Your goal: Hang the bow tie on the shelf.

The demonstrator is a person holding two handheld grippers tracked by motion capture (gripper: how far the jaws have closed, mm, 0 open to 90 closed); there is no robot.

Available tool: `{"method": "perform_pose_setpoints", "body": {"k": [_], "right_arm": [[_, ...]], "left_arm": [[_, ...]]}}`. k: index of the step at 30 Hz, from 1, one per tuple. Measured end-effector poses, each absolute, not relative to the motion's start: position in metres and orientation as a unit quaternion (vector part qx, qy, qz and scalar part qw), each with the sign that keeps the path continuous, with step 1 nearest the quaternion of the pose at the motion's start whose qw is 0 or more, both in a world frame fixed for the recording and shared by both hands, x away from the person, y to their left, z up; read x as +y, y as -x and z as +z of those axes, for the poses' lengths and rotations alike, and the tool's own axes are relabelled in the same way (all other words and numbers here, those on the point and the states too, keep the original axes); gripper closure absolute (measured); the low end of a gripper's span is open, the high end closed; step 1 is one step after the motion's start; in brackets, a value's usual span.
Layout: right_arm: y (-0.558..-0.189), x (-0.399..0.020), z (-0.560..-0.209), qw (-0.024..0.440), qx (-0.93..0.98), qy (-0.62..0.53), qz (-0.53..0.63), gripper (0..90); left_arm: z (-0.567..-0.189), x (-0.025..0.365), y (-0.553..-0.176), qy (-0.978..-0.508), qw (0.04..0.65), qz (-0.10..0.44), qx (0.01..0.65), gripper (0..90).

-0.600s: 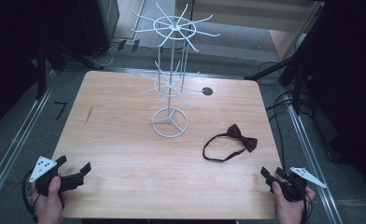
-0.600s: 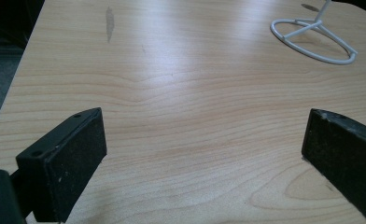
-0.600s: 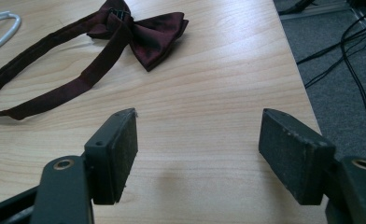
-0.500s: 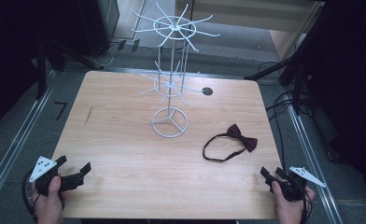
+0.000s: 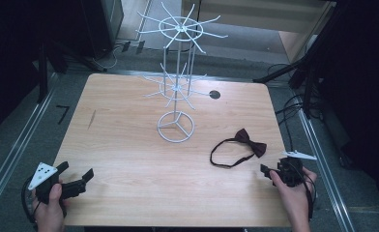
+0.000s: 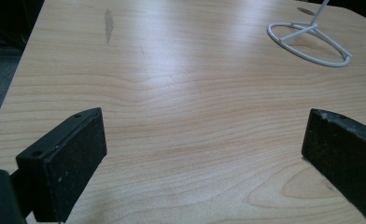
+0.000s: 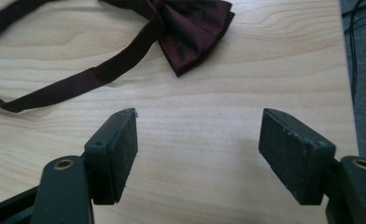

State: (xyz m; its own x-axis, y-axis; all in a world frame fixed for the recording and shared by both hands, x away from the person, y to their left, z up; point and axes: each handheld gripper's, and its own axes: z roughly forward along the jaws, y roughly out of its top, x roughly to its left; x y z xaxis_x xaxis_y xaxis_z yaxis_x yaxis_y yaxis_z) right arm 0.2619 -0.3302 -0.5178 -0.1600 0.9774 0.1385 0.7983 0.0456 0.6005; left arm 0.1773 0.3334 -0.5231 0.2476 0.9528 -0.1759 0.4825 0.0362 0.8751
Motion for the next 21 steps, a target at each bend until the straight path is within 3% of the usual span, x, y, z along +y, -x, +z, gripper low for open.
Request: {"method": "perform_pose_setpoints", "body": {"k": [4,10,21], "right_arm": [[-0.283,-0.321,-0.513,0.135,0.726,-0.627,0.247,26.8],[-0.309,-0.310,-0.509,0.117,0.751,-0.620,0.194,14.0],[-0.342,-0.298,-0.499,0.079,0.769,-0.618,0.144,9.5]], "left_arm": [[-0.523,0.334,-0.177,-0.644,0.460,0.256,0.555,0.4],[-0.523,0.334,-0.177,-0.644,0.460,0.256,0.556,0.4],[-0.523,0.333,-0.177,-0.645,0.456,0.257,0.556,0.4]]}}
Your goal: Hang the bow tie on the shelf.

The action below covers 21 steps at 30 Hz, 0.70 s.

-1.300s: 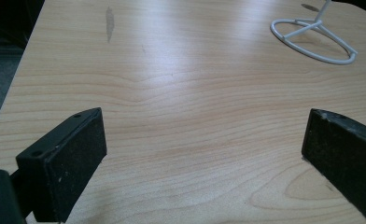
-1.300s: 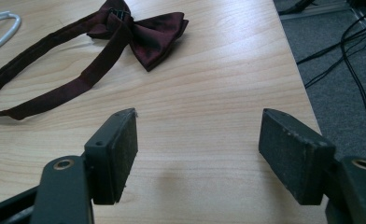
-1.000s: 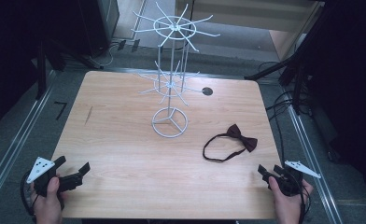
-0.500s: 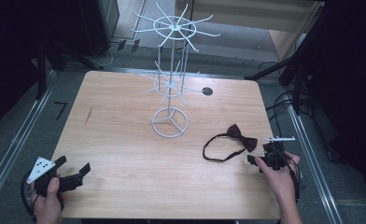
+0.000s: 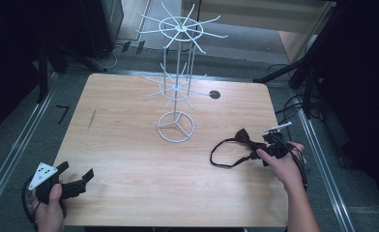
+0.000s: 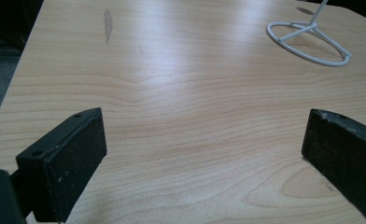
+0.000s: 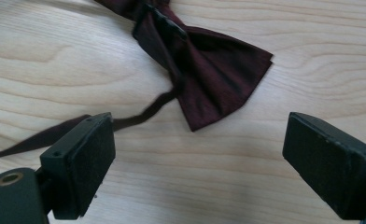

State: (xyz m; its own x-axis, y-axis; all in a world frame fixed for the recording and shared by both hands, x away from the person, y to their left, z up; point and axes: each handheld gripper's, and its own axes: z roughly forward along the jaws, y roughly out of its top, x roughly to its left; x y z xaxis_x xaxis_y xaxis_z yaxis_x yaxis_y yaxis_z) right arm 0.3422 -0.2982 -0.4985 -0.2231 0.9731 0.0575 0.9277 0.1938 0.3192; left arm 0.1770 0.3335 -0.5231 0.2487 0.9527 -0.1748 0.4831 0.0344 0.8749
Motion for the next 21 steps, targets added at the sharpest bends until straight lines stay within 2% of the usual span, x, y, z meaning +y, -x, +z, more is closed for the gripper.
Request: {"method": "perform_pose_setpoints", "body": {"k": [13,16,18,21], "right_arm": [[-0.369,-0.268,-0.494,0.094,0.787,-0.600,0.106,14.4],[-0.375,-0.260,-0.492,0.094,0.794,-0.591,0.109,20.5],[-0.378,-0.255,-0.490,0.098,0.799,-0.583,0.109,28.4],[-0.383,-0.250,-0.491,0.116,0.805,-0.572,0.103,35.2]], "left_arm": [[-0.523,0.333,-0.177,-0.646,0.456,0.256,0.556,0.4],[-0.523,0.334,-0.177,-0.646,0.456,0.256,0.555,0.4],[-0.523,0.334,-0.177,-0.646,0.457,0.256,0.556,0.4],[-0.523,0.334,-0.177,-0.646,0.457,0.256,0.555,0.4]]}}
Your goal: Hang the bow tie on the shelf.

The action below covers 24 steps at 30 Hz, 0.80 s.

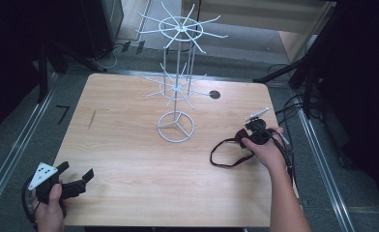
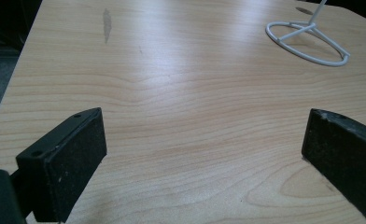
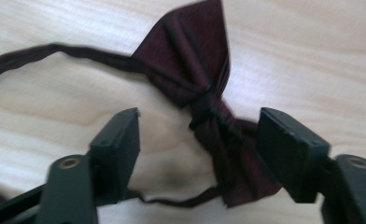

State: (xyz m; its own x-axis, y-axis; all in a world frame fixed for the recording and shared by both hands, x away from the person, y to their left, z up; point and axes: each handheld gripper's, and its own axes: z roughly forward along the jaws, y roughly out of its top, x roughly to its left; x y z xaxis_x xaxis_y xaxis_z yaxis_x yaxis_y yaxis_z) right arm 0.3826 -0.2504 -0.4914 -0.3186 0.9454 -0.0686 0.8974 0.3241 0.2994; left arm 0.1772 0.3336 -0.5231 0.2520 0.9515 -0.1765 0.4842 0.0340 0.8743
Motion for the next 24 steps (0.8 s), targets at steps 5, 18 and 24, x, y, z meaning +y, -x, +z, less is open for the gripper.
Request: {"method": "perform_pose_setpoints", "body": {"k": [5,18,24], "right_arm": [[-0.391,-0.254,-0.499,0.101,0.804,-0.578,0.093,40.2],[-0.396,-0.260,-0.505,0.087,0.797,-0.592,0.085,64.6],[-0.396,-0.259,-0.505,0.092,0.791,-0.599,0.077,73.0]], "left_arm": [[-0.523,0.334,-0.177,-0.646,0.457,0.256,0.555,0.4],[-0.523,0.334,-0.177,-0.646,0.456,0.255,0.556,0.4],[-0.523,0.334,-0.178,-0.645,0.458,0.254,0.556,0.4]]}}
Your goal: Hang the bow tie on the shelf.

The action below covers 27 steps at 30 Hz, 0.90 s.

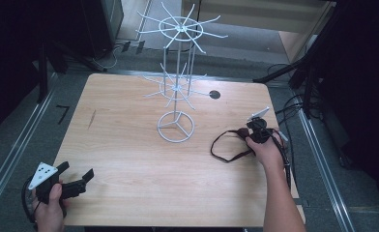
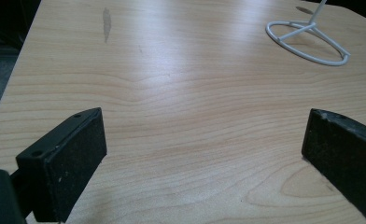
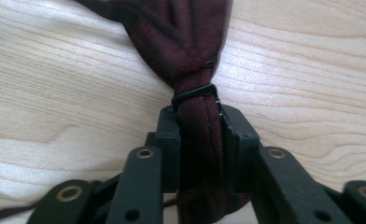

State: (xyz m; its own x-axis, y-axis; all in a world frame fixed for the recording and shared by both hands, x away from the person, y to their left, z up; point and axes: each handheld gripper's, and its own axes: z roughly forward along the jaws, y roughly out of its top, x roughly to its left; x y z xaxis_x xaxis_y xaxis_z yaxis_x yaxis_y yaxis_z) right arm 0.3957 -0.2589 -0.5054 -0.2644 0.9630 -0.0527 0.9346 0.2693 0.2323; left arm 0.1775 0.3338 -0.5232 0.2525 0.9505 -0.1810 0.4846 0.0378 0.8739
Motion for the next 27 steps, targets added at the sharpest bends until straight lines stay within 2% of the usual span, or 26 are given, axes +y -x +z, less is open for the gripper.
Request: {"method": "perform_pose_setpoints", "body": {"k": [9,15,27], "right_arm": [[-0.395,-0.259,-0.503,0.112,0.784,-0.604,0.096,74.1],[-0.394,-0.264,-0.491,0.109,0.760,-0.623,0.151,74.3],[-0.389,-0.262,-0.464,0.140,0.723,-0.630,0.249,74.3]], "left_arm": [[-0.523,0.334,-0.178,-0.646,0.458,0.253,0.556,0.4],[-0.523,0.334,-0.178,-0.646,0.458,0.254,0.556,0.4],[-0.523,0.334,-0.178,-0.646,0.457,0.255,0.557,0.4]]}}
